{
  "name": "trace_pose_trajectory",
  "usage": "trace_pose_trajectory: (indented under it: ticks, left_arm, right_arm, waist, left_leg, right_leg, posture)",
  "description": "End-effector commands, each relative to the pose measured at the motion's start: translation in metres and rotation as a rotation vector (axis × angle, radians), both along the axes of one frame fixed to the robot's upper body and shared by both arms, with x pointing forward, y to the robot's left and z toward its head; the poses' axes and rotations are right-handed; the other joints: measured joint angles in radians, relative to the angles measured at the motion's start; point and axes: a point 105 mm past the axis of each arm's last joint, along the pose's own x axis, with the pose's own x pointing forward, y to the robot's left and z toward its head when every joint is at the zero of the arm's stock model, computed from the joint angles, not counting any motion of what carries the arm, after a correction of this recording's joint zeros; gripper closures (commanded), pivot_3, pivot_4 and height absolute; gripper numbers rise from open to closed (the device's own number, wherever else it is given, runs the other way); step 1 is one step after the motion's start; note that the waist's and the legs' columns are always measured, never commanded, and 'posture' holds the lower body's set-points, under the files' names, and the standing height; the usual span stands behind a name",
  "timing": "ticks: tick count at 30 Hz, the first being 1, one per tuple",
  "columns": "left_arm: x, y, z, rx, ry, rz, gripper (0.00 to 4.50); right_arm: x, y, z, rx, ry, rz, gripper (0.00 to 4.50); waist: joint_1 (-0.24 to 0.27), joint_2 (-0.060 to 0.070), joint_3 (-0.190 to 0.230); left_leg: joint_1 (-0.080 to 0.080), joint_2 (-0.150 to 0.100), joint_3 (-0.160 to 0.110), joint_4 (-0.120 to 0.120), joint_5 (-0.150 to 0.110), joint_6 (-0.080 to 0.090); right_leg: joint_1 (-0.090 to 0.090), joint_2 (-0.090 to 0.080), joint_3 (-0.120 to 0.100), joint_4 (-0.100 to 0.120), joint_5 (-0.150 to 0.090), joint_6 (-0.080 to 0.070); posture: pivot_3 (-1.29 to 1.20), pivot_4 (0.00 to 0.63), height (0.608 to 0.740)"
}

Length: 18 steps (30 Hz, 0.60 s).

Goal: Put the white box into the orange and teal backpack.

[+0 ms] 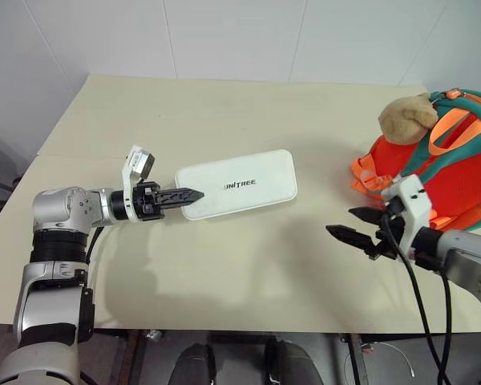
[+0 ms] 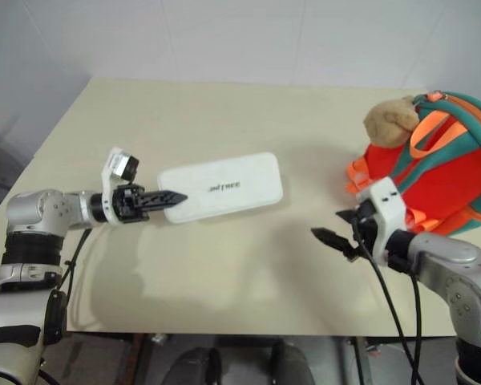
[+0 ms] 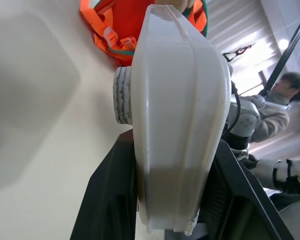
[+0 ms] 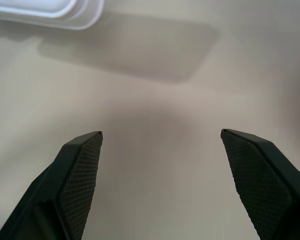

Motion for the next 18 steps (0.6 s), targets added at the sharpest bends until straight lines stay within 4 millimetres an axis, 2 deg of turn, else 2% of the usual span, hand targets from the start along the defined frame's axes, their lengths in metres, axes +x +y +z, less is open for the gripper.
trace_pose_trajectory:
  ticks: [1, 6, 13, 18]
  left_arm:
    - [0.0, 0.0, 0.017, -0.019, -0.121, -0.009, 3.24]
    - [0.002, 0.002, 0.03, -0.047, -0.206, -0.024, 3.24]
    - [0.005, -0.002, 0.042, -0.067, -0.311, -0.073, 3.24]
    - [0.004, -0.005, 0.047, -0.07, -0.325, -0.128, 3.24]
  right_arm:
    - [-0.004, -0.01, 0.024, -0.025, -0.111, -0.053, 0.0]
    - [-0.005, -0.033, 0.038, -0.035, -0.211, -0.192, 0.0]
    - [-0.019, -0.059, 0.032, -0.011, -0.224, -0.34, 0.0]
    - [-0.029, -0.082, 0.031, 0.0, -0.267, -0.47, 0.0]
  waist:
    - [0.0, 0.0, 0.0]
    - [0.001, 0.0, 0.0]
    - [0.005, 0.0, 0.0]
    - [0.005, 0.0, 0.0]
  left_leg:
    - [0.0, 0.0, 0.0, 0.0, 0.0, 0.0]
    - [0.0, 0.0, 0.0, 0.0, 0.0, 0.0]
    - [-0.001, 0.0, 0.002, -0.001, 0.0, 0.0]
    - [0.0, -0.001, 0.002, -0.001, 0.0, 0.0]
  right_leg:
    - [0.0, 0.0, 0.0, 0.0, 0.0, 0.0]
    - [0.0, 0.0, 0.0, 0.0, 0.0, 0.0]
    - [0.001, 0.001, -0.001, -0.002, 0.0, 0.0]
    - [0.001, 0.001, -0.001, -0.002, 0.0, 0.0]
  posture:
    - [0.0, 0.15, 0.74]
    - [0.0, 0.15, 0.74]
    - [0.0, 0.15, 0.74]
    - [0.0, 0.15, 0.74]
